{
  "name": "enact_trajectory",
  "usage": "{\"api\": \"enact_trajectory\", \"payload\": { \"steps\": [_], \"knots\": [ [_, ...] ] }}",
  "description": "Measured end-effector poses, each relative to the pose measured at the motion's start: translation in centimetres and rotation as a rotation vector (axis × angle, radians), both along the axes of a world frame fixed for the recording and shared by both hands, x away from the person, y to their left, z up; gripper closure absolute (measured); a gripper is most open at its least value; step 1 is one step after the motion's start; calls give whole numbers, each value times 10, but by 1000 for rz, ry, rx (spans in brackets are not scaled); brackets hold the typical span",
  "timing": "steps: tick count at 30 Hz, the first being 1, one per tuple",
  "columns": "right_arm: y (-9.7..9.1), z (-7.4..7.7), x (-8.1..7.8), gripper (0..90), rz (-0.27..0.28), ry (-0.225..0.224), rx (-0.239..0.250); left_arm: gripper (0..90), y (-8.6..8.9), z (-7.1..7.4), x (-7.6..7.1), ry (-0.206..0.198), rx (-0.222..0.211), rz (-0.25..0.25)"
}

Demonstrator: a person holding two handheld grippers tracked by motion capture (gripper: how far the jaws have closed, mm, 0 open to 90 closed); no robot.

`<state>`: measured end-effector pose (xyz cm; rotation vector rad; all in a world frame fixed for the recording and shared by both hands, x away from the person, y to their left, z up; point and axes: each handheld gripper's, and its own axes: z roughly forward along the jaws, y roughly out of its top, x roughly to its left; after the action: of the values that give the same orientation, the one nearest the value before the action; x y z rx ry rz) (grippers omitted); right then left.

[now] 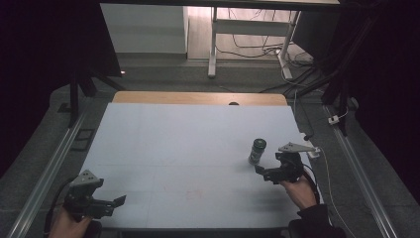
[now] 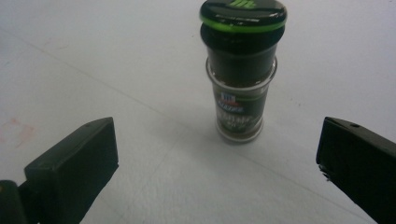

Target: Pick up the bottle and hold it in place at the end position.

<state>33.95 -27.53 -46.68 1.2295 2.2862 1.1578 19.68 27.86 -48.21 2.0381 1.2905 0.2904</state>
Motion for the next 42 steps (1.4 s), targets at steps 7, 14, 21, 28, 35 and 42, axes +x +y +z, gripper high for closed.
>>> {"api": "enact_trajectory", "payload": {
  "steps": [7, 14, 21, 28, 35, 42],
  "knots": [
    [4, -7, 15, 0, 1, 8, -16, 2, 0, 0, 0, 0, 1, 0],
    [7, -17, 29, 0, 4, 23, -52, 2, 0, 0, 0, 1, 0, -1],
    [10, -27, 43, 0, 29, 24, -76, 2, 0, 0, 0, 2, 1, -2],
    [15, -35, 52, 5, 59, 18, -128, 3, -1, 0, 0, 2, 4, -3],
    [14, -34, 56, 183, 91, -3, -132, 4, -1, 0, 0, 3, 9, -6],
    [13, -33, 56, 434, 131, -11, -134, 4, -2, 0, 0, 0, 11, -8]
  ]
}}
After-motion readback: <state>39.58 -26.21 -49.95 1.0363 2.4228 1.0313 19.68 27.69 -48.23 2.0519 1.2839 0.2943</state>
